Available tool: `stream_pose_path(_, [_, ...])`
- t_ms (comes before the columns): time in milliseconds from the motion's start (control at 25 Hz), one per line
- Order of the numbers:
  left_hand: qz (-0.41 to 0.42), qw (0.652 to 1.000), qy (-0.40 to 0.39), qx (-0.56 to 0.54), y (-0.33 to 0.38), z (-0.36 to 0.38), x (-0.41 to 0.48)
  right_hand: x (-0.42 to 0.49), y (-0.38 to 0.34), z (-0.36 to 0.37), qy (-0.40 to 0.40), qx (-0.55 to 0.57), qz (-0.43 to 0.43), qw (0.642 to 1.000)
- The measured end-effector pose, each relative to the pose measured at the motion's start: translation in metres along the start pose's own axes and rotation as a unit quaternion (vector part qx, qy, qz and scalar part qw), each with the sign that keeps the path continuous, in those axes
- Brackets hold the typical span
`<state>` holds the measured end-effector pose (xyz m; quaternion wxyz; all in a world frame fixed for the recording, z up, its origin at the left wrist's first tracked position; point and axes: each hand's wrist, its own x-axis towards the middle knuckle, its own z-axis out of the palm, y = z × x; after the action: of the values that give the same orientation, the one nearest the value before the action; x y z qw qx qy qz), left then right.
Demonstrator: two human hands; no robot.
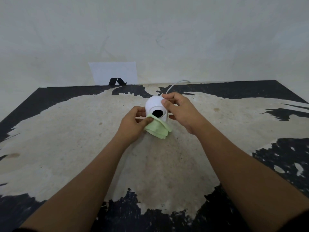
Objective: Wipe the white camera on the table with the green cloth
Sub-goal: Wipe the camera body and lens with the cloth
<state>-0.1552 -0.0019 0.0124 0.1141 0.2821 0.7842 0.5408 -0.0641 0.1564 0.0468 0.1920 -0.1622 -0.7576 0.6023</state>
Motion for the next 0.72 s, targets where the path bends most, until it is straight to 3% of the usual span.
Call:
stream_pose_path(320, [0.012,1.000,0.011,0.004,-0.006,0.006,-0.005,-0.002,0.000,0.001,0.002,-0.001,0.003,1.000])
stream_pose_path(720, [-0.011,0.993,0.120,-0.001,0.006,0.048,-0.004,-0.005,0.000,0.004,0.027,-0.023,-0.024,0.999])
